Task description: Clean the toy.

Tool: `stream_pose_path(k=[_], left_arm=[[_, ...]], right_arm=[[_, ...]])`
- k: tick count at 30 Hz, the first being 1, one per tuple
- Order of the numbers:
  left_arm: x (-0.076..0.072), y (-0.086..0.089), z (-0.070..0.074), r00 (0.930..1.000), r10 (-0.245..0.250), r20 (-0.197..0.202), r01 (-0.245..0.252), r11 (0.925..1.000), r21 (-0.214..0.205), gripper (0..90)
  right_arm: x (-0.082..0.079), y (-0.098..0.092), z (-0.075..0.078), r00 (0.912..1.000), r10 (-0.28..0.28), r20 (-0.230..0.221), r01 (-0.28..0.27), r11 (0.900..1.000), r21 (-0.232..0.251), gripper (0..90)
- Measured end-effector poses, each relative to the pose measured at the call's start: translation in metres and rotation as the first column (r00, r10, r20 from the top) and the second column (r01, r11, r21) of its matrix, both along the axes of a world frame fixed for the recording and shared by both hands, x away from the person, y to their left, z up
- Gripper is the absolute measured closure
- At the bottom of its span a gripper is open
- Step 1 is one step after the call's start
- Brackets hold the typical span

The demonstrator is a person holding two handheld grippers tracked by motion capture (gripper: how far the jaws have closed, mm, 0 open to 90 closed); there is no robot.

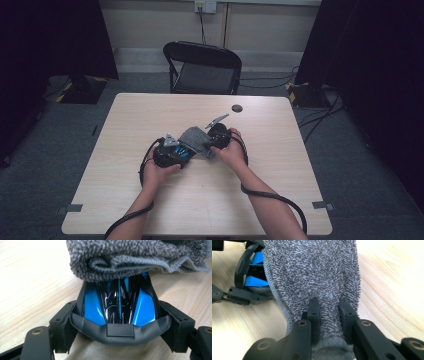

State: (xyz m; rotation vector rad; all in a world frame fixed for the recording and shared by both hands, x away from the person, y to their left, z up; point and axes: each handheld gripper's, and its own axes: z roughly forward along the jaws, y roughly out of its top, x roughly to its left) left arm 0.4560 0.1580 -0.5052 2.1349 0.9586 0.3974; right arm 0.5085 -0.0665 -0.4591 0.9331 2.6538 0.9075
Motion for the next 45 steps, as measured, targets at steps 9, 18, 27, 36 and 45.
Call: stream_pose_path(k=[9, 18, 27, 36, 45], left_arm=[[0.0, 0.0, 0.0, 1.0, 0.0, 0.0, 0.0, 1.0, 0.0, 24.3], [0.0, 0.0, 0.0, 1.0, 0.0, 0.0, 0.0, 1.0, 0.0, 24.3], [0.0, 0.0, 0.0, 1.0, -0.001, 0.001, 0.001, 1.0, 0.001, 24.3], [0.0, 0.0, 0.0, 1.0, 0.0, 0.0, 0.0, 1.0, -0.001, 24.3], [0.0, 0.0, 0.0, 1.0, 0.0, 0.0, 0.0, 1.0, -0.001, 24.3]], right_arm=[[0.009, -0.008, 0.001, 0.9993, -0.037, -0.007, 0.037, 0.9992, -0.014, 74.4], [0.016, -0.021, -0.005, 0.9958, -0.088, -0.025, 0.088, 0.9961, -0.01, 74.3], [0.018, -0.029, -0.007, 0.9926, -0.118, -0.029, 0.117, 0.9927, -0.026, 74.3], [0.019, -0.045, -0.01, 0.9875, -0.155, -0.026, 0.155, 0.9876, -0.026, 74.1], [0.013, -0.066, -0.011, 0.9817, -0.19, -0.012, 0.189, 0.9814, -0.031, 74.2]])
